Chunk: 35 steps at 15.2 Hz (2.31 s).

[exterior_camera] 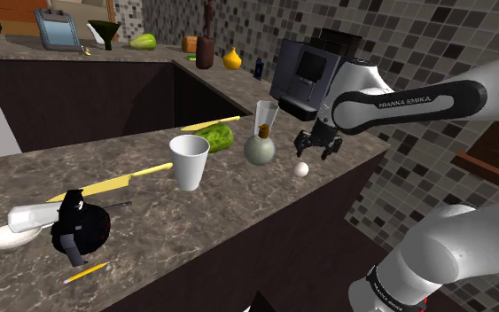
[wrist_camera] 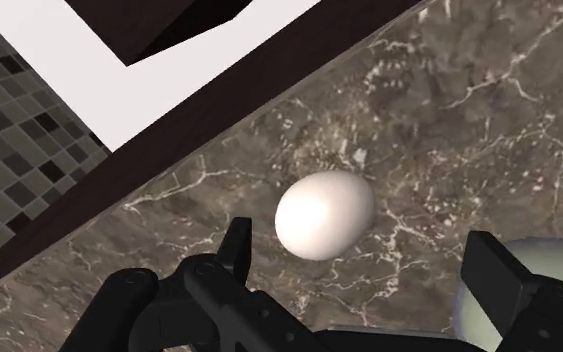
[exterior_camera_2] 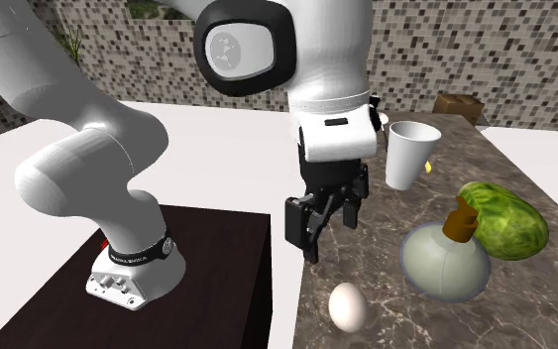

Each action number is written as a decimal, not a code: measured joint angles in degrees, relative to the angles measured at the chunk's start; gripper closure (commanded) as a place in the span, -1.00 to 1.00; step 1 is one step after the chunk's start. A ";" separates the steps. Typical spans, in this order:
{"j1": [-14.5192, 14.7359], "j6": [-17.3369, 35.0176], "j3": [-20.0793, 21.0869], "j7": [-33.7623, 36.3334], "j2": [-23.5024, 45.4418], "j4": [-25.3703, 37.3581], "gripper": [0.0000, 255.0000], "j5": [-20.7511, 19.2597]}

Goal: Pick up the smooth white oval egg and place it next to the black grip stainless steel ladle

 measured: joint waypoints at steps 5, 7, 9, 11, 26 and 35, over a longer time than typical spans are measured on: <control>-4.08 13.71 0.61 8.46 9.04 -2.22 -1.00 -1.47; -4.67 16.28 0.76 9.67 11.27 -2.25 -1.00 -1.91; -5.04 18.41 0.79 10.14 13.32 -2.23 -1.00 -2.35; -5.39 20.44 0.75 10.39 15.01 -2.55 -1.00 -2.83; -5.72 22.78 0.91 10.99 17.07 -2.76 1.00 -3.46; -5.32 19.11 0.56 9.93 14.29 -1.85 1.00 -2.52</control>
